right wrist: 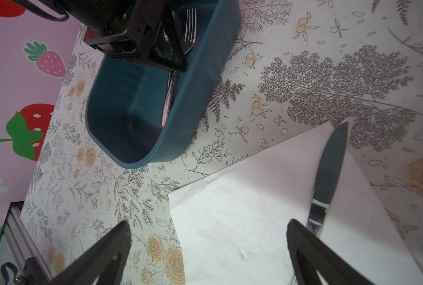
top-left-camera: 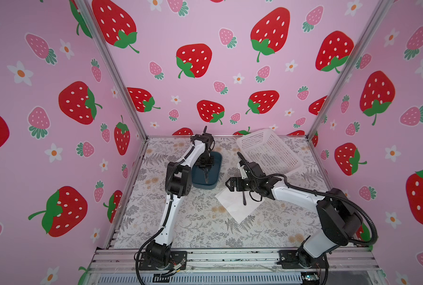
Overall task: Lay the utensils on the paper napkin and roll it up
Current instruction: 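Lower the left gripper and close it on the fork handle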
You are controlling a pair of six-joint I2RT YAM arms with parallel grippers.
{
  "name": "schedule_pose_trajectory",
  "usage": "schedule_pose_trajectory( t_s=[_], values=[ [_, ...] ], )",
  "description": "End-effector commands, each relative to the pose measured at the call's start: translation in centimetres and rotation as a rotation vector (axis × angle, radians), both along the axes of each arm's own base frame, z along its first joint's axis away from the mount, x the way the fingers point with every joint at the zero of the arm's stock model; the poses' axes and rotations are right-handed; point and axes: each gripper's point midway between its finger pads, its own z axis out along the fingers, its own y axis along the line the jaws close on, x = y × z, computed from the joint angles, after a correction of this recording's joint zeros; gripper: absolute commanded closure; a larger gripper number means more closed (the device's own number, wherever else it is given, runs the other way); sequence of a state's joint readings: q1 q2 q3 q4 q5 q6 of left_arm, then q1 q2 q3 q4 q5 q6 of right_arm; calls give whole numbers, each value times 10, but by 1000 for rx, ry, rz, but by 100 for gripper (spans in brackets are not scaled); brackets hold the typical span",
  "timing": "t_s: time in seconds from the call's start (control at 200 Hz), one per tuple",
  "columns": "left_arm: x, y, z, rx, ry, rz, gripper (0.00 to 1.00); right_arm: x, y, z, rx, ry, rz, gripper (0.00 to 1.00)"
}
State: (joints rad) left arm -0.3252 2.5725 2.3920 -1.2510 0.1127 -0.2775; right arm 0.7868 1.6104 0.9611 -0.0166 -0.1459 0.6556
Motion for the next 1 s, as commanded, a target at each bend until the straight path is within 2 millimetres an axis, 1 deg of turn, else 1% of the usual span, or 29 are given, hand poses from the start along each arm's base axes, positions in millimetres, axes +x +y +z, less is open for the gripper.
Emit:
schedule_pose_trajectory(
  t_s=[0.0, 0.06, 0.19, 0.265, 0.415, 0.425, 0.445, 0.585, 0.75, 0.815, 0.95, 0.995],
  values=[
    [-12, 0, -18, 27, 60, -11, 75, 0, -7, -2, -15, 8, -22, 0],
    [-16, 1, -25, 37, 83, -13, 75, 1, -8, -2, -19, 5, -26, 0],
    [-27, 10, -39, 115, 131, -31, 76, 1, -9, -3, -23, 8, -30, 0],
    [-32, 9, -44, 120, 151, -44, 77, 0, -9, -4, -22, 10, -29, 0],
    [-30, 6, -42, 105, 146, -46, 78, 0, -9, -4, -22, 12, -29, 0],
    [-33, 7, -53, 111, 168, -45, 78, 0, -9, -4, -23, 10, -29, 0],
    [-34, 7, -58, 113, 177, -46, 78, 0, -9, -4, -23, 11, -30, 0],
    [-31, 4, -64, 93, 182, -39, 77, 0, -10, -4, -24, 13, -30, 0],
    [-31, 10, -70, 102, 193, -33, 77, 0, -10, -4, -27, 10, -29, 0],
    [-31, 11, -70, 102, 196, -38, 81, 1, -10, -2, -24, 8, -30, 0],
    [-28, 11, -66, 99, 177, -43, 82, 0, -10, -3, -23, 10, -28, 0],
    [-25, 10, -64, 94, 167, -41, 86, 0, -9, -3, -23, 11, -28, 0]
  ],
)
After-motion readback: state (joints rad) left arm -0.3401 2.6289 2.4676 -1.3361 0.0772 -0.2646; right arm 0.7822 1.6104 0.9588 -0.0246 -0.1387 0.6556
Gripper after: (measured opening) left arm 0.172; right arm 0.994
